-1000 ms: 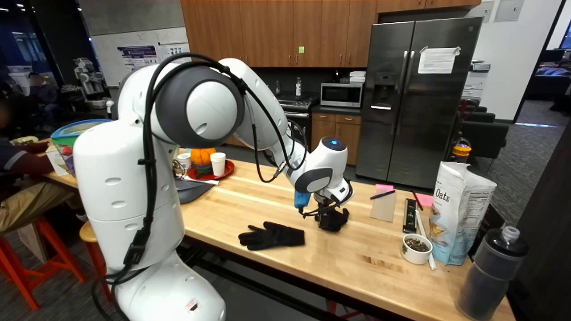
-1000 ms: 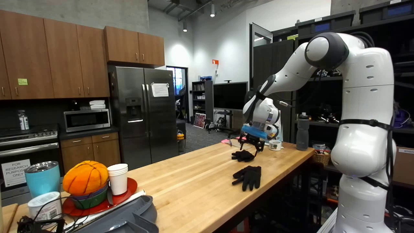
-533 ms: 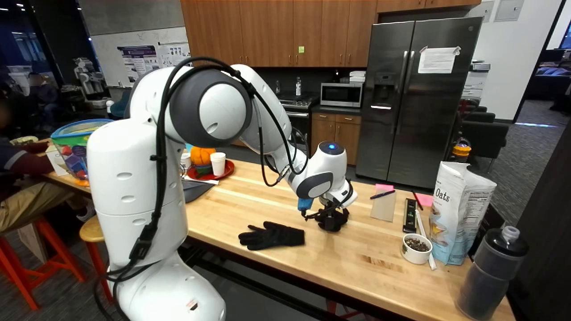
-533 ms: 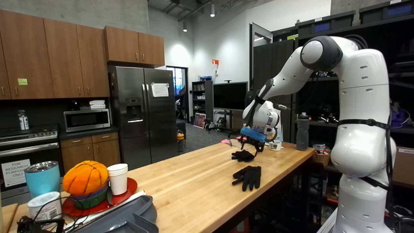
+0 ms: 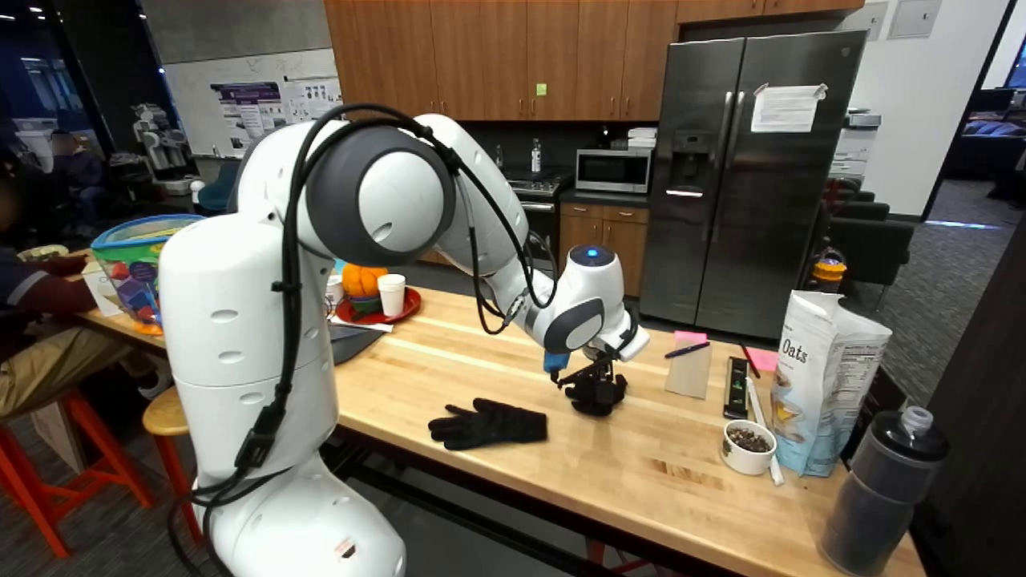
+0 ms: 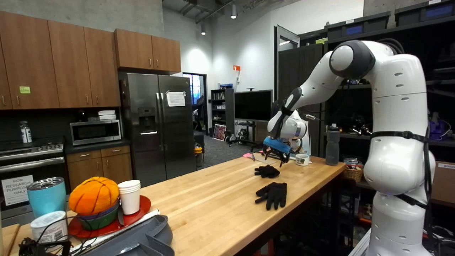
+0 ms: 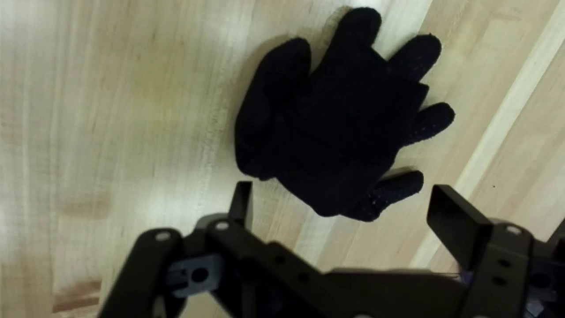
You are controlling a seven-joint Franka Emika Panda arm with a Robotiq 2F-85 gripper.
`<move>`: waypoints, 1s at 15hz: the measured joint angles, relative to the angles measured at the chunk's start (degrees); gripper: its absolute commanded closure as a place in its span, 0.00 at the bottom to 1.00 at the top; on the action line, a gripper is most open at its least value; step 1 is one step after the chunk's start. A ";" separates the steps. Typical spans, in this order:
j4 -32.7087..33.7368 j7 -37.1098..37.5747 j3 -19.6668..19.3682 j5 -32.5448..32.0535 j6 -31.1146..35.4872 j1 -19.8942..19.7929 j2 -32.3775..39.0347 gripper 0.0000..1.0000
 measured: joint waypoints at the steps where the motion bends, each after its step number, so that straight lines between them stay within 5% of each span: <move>1: 0.30 0.87 0.00 -1.19 -0.01 0.05 0.00 0.00; 10: 2.88 7.20 0.05 -9.77 -0.57 3.01 0.68 0.00; 15: 4.91 6.43 1.57 -7.54 -5.33 3.97 0.99 0.00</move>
